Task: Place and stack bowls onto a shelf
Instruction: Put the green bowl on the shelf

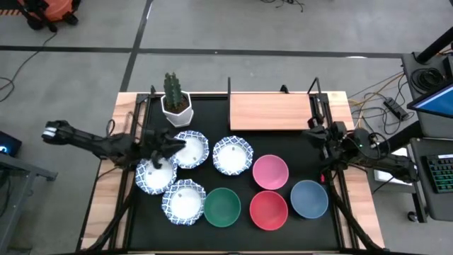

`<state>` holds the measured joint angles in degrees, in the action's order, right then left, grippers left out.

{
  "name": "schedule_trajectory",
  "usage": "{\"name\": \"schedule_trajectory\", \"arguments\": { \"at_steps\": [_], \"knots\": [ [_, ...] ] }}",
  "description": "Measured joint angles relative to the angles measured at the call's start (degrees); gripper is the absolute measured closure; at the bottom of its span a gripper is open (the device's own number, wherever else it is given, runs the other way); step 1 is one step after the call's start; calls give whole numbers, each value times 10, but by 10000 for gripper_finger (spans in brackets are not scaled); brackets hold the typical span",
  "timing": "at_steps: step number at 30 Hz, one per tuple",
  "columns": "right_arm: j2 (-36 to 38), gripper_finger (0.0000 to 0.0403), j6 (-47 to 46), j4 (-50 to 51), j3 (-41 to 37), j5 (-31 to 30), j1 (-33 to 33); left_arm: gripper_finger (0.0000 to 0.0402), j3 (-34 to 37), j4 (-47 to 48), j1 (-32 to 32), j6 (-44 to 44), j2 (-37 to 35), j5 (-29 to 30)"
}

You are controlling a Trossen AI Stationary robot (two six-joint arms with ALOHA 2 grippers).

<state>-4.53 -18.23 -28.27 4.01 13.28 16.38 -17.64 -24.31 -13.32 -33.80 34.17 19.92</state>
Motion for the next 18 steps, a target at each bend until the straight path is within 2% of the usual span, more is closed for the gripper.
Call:
{"name": "schedule_trajectory", "arguments": {
  "at_steps": [5,9,13,18],
  "knots": [
    [-11,394,47,67,44,-29,0,320,-173,330,0,-9,103,0],
    [-16,394,84,154,83,-30,0,320,-279,494,-4,-11,203,-1],
    [-16,394,106,229,106,-30,0,320,-358,560,-16,9,300,-51],
    [-15,394,96,262,106,-30,0,320,-451,571,-27,12,407,-121]
  ]
}}
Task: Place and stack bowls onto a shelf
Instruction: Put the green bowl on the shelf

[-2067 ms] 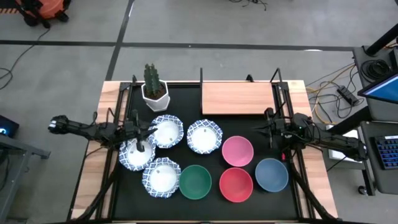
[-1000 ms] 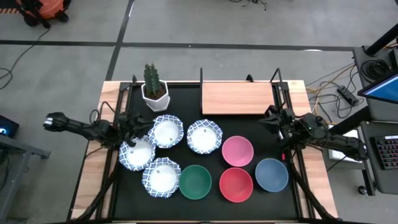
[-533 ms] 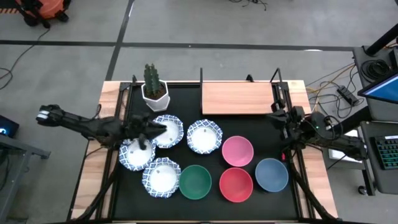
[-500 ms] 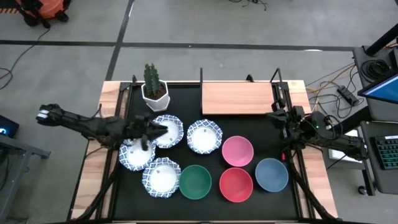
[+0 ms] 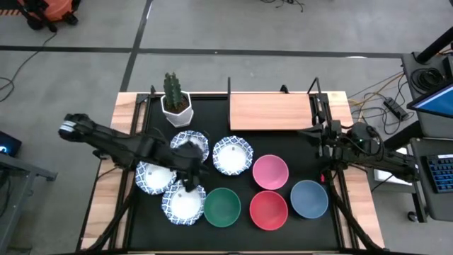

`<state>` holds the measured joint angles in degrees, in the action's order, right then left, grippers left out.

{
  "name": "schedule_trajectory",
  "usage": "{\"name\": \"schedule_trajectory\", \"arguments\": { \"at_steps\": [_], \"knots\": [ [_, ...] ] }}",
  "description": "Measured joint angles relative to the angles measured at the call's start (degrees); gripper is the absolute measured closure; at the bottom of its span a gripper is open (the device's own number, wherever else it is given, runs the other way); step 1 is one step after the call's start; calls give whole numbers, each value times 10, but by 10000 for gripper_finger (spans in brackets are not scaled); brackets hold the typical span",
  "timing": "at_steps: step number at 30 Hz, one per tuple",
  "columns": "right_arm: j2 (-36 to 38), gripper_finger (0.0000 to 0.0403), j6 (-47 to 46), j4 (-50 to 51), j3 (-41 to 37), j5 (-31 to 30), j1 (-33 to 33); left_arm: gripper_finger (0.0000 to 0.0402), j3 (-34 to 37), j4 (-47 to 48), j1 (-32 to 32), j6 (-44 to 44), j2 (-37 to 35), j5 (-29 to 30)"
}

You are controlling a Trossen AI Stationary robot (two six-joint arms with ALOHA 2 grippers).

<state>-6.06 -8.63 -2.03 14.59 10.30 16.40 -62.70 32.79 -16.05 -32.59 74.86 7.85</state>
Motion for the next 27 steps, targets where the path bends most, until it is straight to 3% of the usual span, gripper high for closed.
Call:
{"name": "schedule_trajectory", "arguments": {
  "at_steps": [5,15,22,27],
  "knots": [
    [-1,394,-33,1,-30,22,-9,320,-92,70,-21,-20,91,-72],
    [0,394,-37,-41,-74,32,-18,313,-221,168,-66,-25,206,-74],
    [-1,394,-34,-42,-74,37,-18,258,-265,218,-67,-53,256,-62],
    [-1,394,-35,-42,-74,37,-18,207,-268,231,-67,-12,286,-36]
  ]
}}
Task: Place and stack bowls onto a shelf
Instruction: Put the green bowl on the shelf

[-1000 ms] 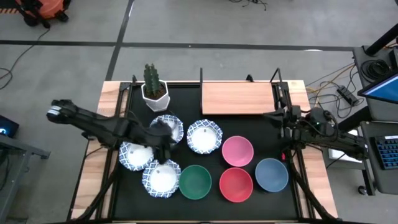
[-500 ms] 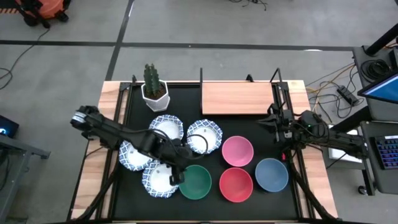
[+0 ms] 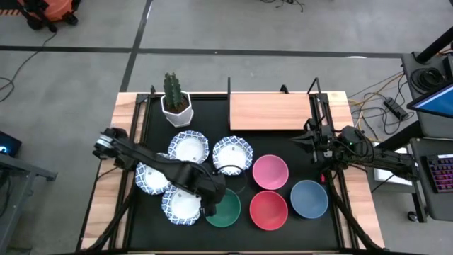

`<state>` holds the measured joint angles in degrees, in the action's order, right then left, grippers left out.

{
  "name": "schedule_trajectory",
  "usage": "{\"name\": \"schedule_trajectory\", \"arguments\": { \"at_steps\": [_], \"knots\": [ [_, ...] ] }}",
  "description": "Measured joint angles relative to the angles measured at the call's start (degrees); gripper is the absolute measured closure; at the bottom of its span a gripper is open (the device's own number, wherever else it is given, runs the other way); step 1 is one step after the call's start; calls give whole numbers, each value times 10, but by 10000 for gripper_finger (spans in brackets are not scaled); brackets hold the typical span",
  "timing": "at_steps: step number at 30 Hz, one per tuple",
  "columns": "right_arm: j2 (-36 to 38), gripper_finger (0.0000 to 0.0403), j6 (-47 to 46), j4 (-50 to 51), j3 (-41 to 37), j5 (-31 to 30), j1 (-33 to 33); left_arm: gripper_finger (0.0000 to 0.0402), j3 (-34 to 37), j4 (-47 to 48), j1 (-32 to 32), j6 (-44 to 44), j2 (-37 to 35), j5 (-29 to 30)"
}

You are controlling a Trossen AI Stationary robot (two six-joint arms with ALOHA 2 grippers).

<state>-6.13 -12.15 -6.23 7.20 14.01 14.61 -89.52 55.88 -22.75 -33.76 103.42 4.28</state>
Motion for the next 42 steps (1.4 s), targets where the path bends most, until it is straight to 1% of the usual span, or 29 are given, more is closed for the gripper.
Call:
{"name": "schedule_trajectory", "arguments": {
  "at_steps": [4,6,10,15,18,26,29,31,38,39,42],
  "knots": [
    [0,394,-13,2,0,5,0,197,0,22,2,38,16,26],
    [0,394,-15,6,0,15,-1,200,0,23,3,53,23,33],
    [0,394,-28,22,0,16,-4,208,1,22,8,65,33,33],
    [0,394,-29,31,0,15,-4,215,12,9,10,61,43,33],
    [0,394,-29,31,0,15,-4,218,16,-15,10,51,52,33],
    [0,394,-27,30,0,14,-4,235,17,-30,11,26,98,33],
    [0,394,-23,30,0,14,-4,254,15,-32,11,27,112,33],
    [0,394,-23,30,0,14,-4,275,15,-32,11,29,116,33],
    [0,394,-22,30,0,14,-4,387,16,-33,11,30,111,33],
    [0,394,-22,30,0,14,-4,393,15,-33,11,30,107,32],
    [0,394,-22,30,0,14,-4,394,16,-29,12,38,96,33]
  ]
}}
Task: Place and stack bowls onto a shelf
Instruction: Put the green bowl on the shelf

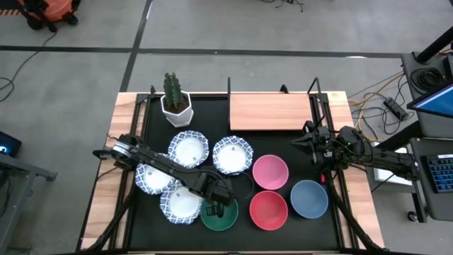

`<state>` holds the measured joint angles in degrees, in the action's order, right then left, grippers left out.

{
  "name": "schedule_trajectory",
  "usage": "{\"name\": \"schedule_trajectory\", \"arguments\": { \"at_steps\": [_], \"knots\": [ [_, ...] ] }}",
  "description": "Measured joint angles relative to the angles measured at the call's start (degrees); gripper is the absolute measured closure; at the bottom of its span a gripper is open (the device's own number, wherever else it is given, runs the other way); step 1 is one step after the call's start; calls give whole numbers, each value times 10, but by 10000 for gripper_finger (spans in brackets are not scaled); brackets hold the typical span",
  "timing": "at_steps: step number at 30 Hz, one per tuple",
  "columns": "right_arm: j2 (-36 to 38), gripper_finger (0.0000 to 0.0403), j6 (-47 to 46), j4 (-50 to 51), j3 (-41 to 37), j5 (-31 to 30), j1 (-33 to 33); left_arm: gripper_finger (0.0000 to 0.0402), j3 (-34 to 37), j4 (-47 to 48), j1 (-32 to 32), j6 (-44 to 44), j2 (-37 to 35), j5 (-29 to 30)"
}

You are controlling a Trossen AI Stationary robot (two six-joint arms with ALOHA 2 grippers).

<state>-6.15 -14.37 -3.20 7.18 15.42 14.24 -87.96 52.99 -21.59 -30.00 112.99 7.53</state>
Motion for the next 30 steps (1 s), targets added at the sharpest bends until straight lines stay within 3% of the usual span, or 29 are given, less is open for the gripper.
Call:
{"name": "schedule_trajectory", "arguments": {
  "at_steps": [9,17,24,30],
  "knots": [
    [0,394,-2,0,0,0,0,401,-49,-1,42,40,-50,34],
    [0,394,-11,0,0,0,0,401,-174,-9,158,140,-45,107],
    [0,394,-11,0,0,0,0,401,-310,-60,289,285,3,116],
    [0,394,-11,1,0,0,0,401,-453,-47,377,322,101,112]
  ]
}}
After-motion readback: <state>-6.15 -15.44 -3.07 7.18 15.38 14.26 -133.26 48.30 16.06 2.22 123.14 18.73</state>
